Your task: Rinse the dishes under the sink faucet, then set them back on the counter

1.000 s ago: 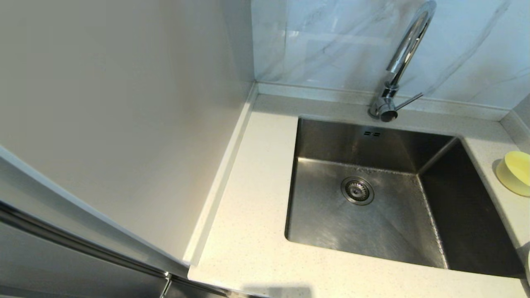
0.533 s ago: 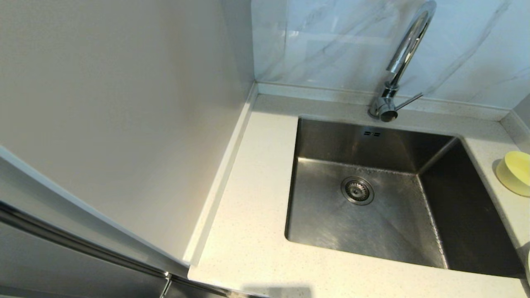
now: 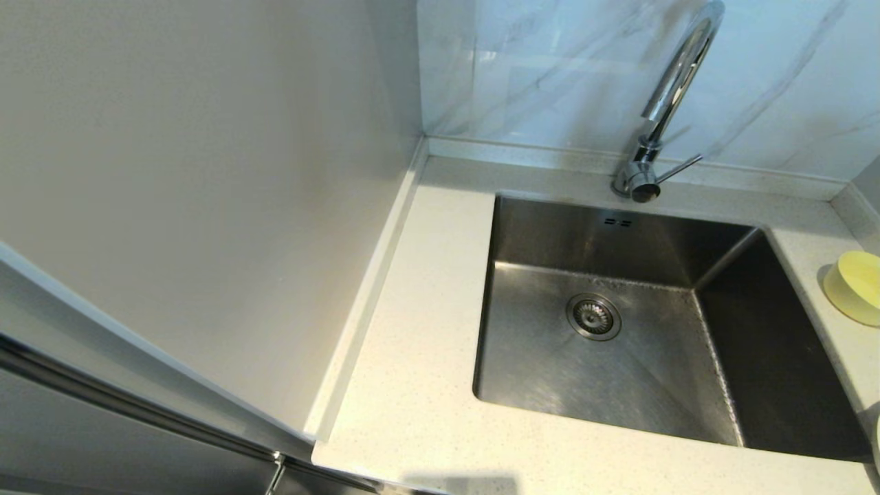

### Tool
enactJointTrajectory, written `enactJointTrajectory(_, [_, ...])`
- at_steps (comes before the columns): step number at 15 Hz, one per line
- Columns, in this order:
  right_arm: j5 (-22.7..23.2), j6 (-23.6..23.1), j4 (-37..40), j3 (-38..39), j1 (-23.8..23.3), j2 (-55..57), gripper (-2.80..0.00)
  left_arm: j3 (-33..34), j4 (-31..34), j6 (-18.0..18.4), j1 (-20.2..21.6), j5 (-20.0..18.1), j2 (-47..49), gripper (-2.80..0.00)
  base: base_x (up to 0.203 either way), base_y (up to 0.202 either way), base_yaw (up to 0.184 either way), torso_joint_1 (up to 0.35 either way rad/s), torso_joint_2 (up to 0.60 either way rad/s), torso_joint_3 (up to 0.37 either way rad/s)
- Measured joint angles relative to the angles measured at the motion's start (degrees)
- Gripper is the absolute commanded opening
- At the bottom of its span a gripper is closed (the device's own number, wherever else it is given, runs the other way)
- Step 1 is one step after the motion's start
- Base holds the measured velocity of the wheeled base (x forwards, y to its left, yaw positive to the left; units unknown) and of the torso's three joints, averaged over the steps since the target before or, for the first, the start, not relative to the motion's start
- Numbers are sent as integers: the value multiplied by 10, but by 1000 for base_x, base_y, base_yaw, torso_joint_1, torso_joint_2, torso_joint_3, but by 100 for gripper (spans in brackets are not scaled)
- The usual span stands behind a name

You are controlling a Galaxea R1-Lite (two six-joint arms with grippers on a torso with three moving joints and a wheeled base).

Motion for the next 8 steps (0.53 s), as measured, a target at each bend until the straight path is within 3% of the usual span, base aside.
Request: enactJointTrajectory(8, [0, 0, 0, 0, 0, 0, -280, 0, 0, 0, 0, 0, 0, -280, 0, 0, 0, 0, 0, 0])
